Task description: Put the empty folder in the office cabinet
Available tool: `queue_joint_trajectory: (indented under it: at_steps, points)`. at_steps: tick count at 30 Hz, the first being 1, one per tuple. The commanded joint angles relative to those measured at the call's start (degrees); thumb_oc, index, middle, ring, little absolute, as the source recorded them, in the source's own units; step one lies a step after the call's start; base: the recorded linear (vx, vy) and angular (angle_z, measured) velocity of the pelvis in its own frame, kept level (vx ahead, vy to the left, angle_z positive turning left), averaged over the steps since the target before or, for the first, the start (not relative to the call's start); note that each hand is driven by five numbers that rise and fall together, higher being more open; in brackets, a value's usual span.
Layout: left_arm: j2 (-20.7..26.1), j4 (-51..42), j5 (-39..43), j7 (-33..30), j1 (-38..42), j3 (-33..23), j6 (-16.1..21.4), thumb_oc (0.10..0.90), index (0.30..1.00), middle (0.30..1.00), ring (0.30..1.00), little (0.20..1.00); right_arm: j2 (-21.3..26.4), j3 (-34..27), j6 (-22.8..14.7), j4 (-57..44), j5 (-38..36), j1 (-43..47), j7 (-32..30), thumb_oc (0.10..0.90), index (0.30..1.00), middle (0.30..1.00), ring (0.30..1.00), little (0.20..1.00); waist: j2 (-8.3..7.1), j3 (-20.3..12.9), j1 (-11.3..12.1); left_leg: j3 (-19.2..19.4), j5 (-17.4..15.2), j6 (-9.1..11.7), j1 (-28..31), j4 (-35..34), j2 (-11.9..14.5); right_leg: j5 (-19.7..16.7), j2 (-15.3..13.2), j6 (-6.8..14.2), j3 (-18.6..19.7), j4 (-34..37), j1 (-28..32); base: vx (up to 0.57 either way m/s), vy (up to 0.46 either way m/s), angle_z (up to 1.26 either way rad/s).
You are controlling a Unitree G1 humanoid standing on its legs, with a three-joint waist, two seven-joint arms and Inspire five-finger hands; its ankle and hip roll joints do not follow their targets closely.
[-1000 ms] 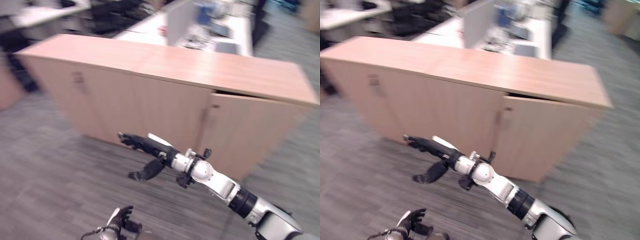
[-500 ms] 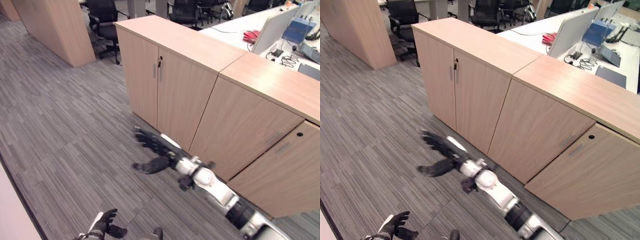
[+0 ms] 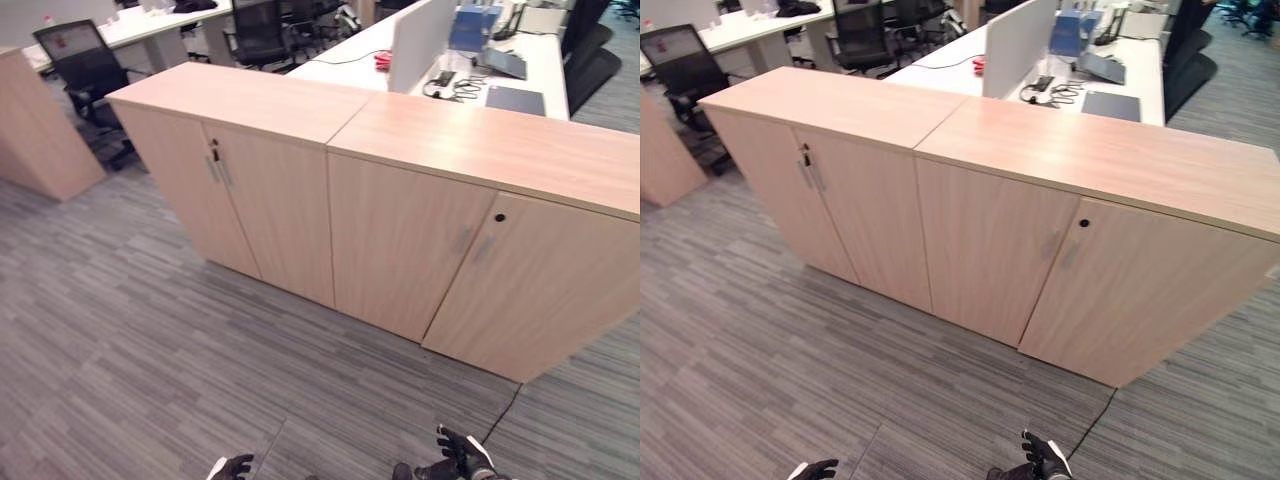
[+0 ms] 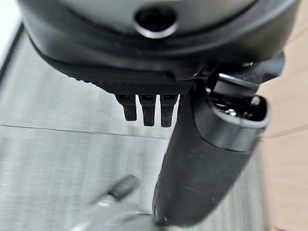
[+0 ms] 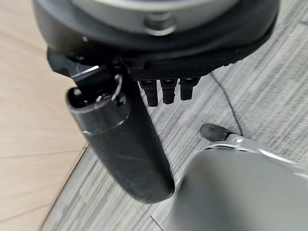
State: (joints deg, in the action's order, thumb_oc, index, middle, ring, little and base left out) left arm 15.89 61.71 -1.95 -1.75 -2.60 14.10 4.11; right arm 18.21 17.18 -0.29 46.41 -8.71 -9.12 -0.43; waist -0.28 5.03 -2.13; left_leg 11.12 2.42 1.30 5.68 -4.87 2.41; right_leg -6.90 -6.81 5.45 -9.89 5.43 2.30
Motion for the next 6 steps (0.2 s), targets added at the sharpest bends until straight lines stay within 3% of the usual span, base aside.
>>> queue_joint_trajectory:
  at_steps: [1,6]
  points:
    - [-0.4,0.7,0.4,0.7,4.6,2.0,2.7,0.8,0.9,0.9,0.9,0.9,-0.5,0.3,-4.8,0.0,2.5,6.4,0.2,0.8,0.9,0.9,0.9,0.9,-0.05,-0.6,-0.4,-1.5,-4.7,3.2,2.6,-0.1,2.7,3.9,-5.3,5.8,0.0,-2.5,1.8,0.05,-0.053,-0.21]
    - [-1.4,1.5,0.5,1.0,5.2,3.0,2.6,0.8,0.9,0.9,0.9,0.9,-1.2,-1.2,-4.9,3.5,1.0,7.5,-0.9,0.8,0.9,0.9,0.9,0.9,0.74,-0.7,-2.6,0.8,-4.9,3.4,3.8,-0.1,3.4,3.8,-4.8,5.7,2.2,-2.4,1.1,0.04,-0.043,-0.31]
